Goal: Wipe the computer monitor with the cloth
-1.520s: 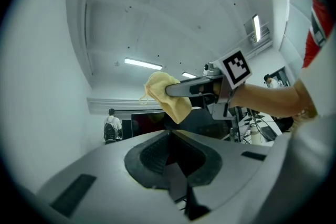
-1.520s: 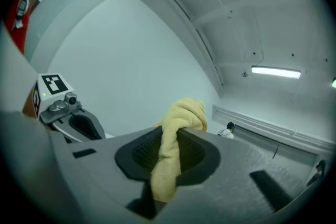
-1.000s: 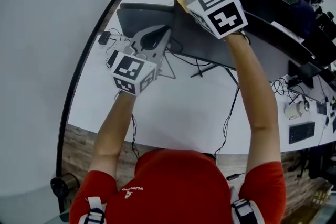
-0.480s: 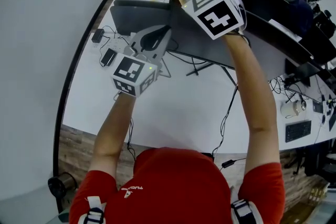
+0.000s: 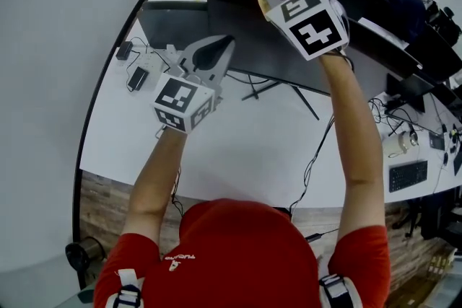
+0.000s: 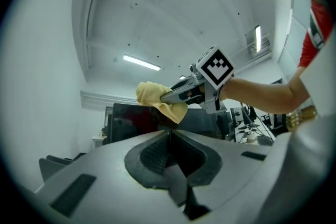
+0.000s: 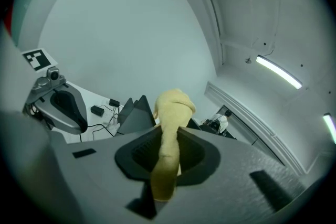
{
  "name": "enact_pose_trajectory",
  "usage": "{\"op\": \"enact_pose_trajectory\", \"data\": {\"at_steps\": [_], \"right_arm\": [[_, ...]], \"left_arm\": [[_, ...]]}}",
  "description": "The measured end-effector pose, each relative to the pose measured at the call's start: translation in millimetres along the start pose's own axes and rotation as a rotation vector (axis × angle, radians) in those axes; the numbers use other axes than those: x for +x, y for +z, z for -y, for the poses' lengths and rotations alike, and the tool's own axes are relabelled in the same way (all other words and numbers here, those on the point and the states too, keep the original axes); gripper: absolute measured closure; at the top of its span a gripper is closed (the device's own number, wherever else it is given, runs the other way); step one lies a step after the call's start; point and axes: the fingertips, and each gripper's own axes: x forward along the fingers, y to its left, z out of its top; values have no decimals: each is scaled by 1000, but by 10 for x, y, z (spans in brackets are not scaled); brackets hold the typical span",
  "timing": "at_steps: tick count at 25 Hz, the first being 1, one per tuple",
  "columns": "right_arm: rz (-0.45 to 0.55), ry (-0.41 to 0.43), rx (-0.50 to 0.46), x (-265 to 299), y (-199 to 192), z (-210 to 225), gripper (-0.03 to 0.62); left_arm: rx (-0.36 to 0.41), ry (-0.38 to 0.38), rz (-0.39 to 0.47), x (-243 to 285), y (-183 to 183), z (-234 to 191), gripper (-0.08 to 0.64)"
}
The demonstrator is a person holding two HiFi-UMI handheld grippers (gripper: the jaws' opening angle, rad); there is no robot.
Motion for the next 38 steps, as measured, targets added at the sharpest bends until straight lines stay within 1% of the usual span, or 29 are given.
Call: {"op": "enact_pose_trajectory", "data": {"at_steps": [15, 23, 38], "right_arm": [[-19, -56, 78, -775, -953, 607, 528], [-38, -110, 128, -1204, -1483, 936, 528], [-84, -219, 213, -1920, -2401, 1526, 528]], "left_arm": [[-8, -49, -33, 477, -111, 761, 548], [-28, -63, -42, 653, -231, 1081, 548], [-46, -94, -43, 948, -290, 1533, 548]]}}
